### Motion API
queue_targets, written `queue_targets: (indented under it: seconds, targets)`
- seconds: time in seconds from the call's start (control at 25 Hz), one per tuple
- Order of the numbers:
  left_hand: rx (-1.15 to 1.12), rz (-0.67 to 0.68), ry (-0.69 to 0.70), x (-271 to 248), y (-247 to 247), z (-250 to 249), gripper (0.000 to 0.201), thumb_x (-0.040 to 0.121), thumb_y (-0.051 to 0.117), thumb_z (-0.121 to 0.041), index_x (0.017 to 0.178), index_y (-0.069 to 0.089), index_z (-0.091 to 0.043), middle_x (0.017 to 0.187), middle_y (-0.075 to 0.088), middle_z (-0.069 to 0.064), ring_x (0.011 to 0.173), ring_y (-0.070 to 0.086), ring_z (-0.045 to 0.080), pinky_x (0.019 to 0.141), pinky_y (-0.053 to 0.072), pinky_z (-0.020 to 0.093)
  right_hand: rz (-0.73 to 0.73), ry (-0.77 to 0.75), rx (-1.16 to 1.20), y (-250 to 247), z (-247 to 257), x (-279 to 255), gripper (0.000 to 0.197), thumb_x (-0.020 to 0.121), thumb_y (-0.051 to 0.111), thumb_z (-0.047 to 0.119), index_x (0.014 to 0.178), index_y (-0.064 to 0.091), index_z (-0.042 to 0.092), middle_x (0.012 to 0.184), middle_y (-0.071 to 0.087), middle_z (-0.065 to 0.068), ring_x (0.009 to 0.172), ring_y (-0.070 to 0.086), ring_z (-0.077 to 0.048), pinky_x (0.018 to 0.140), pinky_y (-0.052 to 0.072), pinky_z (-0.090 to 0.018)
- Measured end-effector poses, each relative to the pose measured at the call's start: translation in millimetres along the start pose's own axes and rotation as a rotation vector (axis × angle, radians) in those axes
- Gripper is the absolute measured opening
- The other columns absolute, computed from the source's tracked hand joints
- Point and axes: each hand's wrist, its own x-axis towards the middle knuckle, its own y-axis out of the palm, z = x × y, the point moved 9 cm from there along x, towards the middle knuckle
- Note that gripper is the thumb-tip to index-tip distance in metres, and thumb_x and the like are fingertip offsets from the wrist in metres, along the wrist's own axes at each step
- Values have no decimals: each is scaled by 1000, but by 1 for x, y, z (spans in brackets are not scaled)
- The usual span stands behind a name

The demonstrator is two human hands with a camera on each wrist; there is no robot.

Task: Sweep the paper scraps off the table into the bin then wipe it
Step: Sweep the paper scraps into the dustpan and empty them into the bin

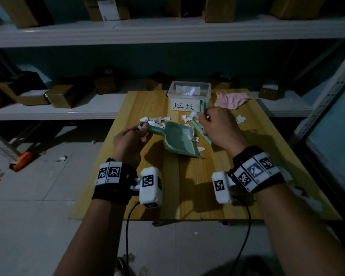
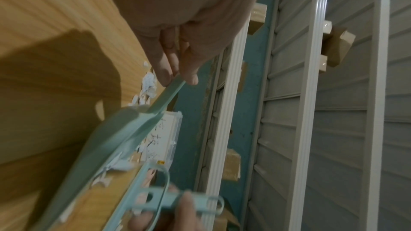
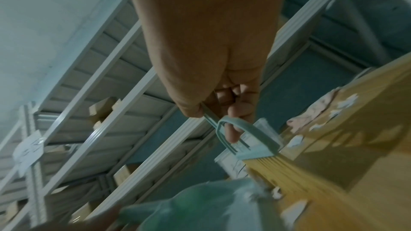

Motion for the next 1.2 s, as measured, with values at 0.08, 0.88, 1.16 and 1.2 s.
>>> queue_targets:
  seconds: [0.08, 0.88, 1.16, 1.2]
  targets:
    - [-2, 18, -5, -1, 4, 6, 25, 92, 59, -1, 117, 63, -1, 113, 69, 15, 101, 69, 23, 84, 60, 31, 4, -23, 1, 10, 7, 1, 28, 101, 47, 35, 93, 66, 16, 80, 67, -3, 67, 68, -16, 56, 57, -32]
    - [9, -71, -12, 3, -16, -10, 21, 93, 57, -2, 113, 64, -4, 112, 67, 12, 100, 67, 21, 74, 60, 27, -261, 42, -204, -43, -16, 2, 28, 104, 43, 32, 81, 53, 21, 61, 44, 10, 52, 42, 1, 43, 26, -17]
    - [32, -108, 25, 2, -16, -10, 21, 92, 59, -2, 112, 65, -4, 109, 67, 12, 96, 68, 20, 80, 60, 29, 85, -1, -175, 0, -18, 0, 27, 102, 48, 27, 89, 66, 12, 68, 51, 1, 57, 46, -6, 47, 28, -24]
    - [32, -107, 30, 1, -15, -9, 21, 92, 59, -1, 112, 65, -3, 108, 67, 12, 97, 68, 21, 81, 60, 30, 120, -17, -179, 5, -13, 0, 29, 102, 48, 26, 88, 67, 10, 69, 53, -1, 59, 48, -10, 49, 31, -25]
